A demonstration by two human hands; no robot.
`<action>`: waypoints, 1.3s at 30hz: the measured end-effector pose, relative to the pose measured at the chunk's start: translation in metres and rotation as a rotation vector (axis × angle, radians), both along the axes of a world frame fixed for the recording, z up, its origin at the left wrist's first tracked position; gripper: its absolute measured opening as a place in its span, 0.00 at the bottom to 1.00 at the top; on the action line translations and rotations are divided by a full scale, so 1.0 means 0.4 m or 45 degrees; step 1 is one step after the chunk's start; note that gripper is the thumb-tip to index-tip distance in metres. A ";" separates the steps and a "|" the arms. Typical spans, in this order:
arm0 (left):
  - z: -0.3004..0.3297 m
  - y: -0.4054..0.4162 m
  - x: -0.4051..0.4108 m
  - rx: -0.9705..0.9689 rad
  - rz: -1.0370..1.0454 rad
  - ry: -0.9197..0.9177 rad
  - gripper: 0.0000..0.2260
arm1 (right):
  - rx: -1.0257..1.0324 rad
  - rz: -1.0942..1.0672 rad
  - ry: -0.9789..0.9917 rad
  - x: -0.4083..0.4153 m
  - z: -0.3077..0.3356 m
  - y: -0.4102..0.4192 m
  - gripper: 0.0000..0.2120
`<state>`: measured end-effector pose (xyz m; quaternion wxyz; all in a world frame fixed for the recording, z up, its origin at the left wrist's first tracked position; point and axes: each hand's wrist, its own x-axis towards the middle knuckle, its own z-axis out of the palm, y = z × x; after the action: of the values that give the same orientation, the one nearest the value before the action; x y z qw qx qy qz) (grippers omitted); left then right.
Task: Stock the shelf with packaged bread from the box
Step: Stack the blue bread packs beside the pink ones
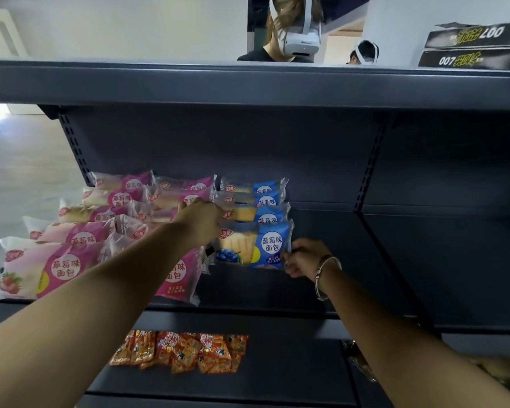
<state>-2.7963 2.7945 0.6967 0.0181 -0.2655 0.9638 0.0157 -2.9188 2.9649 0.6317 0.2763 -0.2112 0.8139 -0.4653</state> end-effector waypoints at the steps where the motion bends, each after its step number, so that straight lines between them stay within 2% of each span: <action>1: 0.001 0.000 0.003 0.003 -0.002 -0.022 0.18 | 0.005 0.012 0.007 0.001 0.000 0.000 0.03; 6: 0.005 0.002 0.020 0.004 -0.014 0.013 0.22 | 0.054 0.049 0.123 0.017 0.009 0.000 0.11; 12: 0.010 -0.003 0.048 0.101 -0.044 0.200 0.28 | 0.161 -0.004 0.228 0.026 0.010 0.003 0.11; 16: 0.014 0.003 0.089 0.253 -0.056 0.346 0.31 | 0.158 -0.133 0.181 0.049 0.018 0.019 0.09; 20: 0.025 0.013 0.142 0.238 -0.098 0.477 0.33 | 0.187 -0.239 0.203 0.099 0.038 0.046 0.17; 24: 0.028 0.041 0.216 0.282 -0.171 0.621 0.34 | 0.133 -0.332 0.100 0.162 0.022 0.080 0.19; 28: 0.020 0.094 0.304 0.294 -0.247 0.658 0.35 | 0.127 -0.380 0.037 0.239 -0.014 0.112 0.24; 30: 0.010 0.127 0.348 0.309 -0.264 0.633 0.35 | 0.164 -0.372 0.045 0.272 -0.036 0.128 0.22; 34: -0.043 0.186 0.451 0.256 -0.296 0.680 0.32 | 0.304 -0.299 0.115 0.351 -0.079 0.161 0.09; 36: -0.103 0.207 0.504 0.279 -0.376 0.704 0.31 | 0.347 -0.257 0.107 0.409 -0.091 0.181 0.09; 39: -0.222 0.234 0.573 0.288 -0.468 0.546 0.28 | 0.456 -0.143 0.052 0.493 -0.125 0.203 0.12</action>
<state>-2.5671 2.8881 0.6078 -0.1538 -0.0736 0.9696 0.1752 -2.7218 3.0461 0.5818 0.2665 -0.1222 0.8997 -0.3234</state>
